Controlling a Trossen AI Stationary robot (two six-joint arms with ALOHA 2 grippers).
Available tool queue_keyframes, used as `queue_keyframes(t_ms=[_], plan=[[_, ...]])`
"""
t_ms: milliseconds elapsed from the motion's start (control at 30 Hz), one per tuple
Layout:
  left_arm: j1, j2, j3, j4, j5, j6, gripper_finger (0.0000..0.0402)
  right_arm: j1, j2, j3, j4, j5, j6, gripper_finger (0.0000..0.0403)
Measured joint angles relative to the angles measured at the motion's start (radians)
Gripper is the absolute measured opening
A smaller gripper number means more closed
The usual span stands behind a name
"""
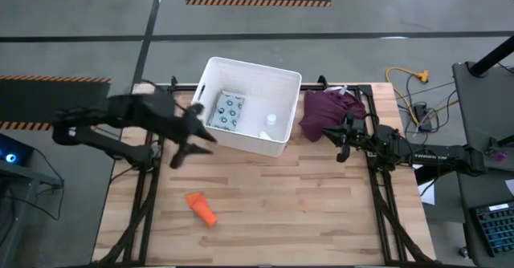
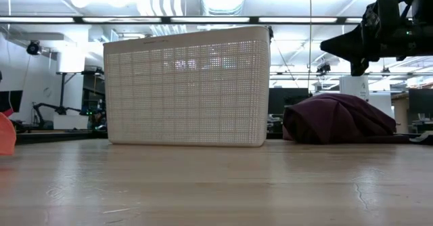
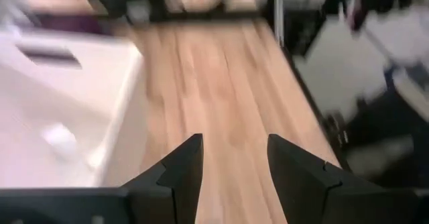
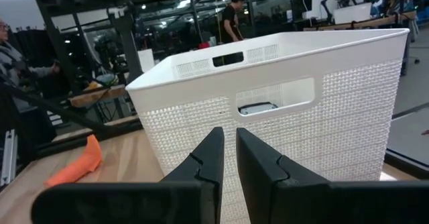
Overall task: Pick & place medical supplies in basket/bin
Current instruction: Put the orange bandage into the bin
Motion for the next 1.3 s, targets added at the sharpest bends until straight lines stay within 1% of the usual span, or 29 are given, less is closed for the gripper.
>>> queue_keyframes(t_ms=[67,167,267,467,633,700,800,900,1067,1167,1300], plan=[[-0.045,0.038,0.019,-0.053,0.006,0.0,0.015,0.0,0.0,0.0,-0.01,0.0,0.0,0.0033],[-0.119,0.092,0.04,-0.068,0.02,0.0,0.015,0.0,0.001,0.001,-0.036,0.0,0.0,0.0033],[-0.165,0.158,0.045,-0.071,0.019,0.0,0.015,0.0,0.001,0.001,-0.06,0.0,0.0,0.0033],[-0.232,0.265,0.008,-0.082,0.022,-0.084,0.015,0.0,0.001,0.001,-0.082,0.0,-0.004,0.0033],[-0.25,0.362,-0.023,-0.094,0.033,-0.091,0.015,0.0,0.001,0.001,-0.082,0.0,-0.004,0.0033],[-0.254,0.387,-0.036,-0.101,0.063,-0.09,0.0155,0.0,0.001,0.001,-0.083,0.0,-0.004,0.0033],[-0.27,0.414,-0.081,-0.112,0.091,-0.07,0.0174,0.0,0.001,0.001,-0.088,0.0,-0.004,0.0033],[-0.299,0.417,-0.14,-0.107,0.093,-0.04,0.0202,0.0,0.001,0.001,-0.112,0.0,-0.004,0.0033],[-0.338,0.415,-0.25,-0.028,0.104,-0.038,0.0248,0.0,0.001,0.001,-0.163,0.0,-0.004,0.0033],[-0.372,0.414,-0.318,0.034,0.106,-0.038,0.0261,0.0,0.001,0.0,-0.176,0.0,-0.004,0.0033],[-0.416,0.414,-0.409,0.132,0.11,-0.051,0.0265,0.0,0.001,0.0,-0.181,0.0,-0.004,0.0033]])
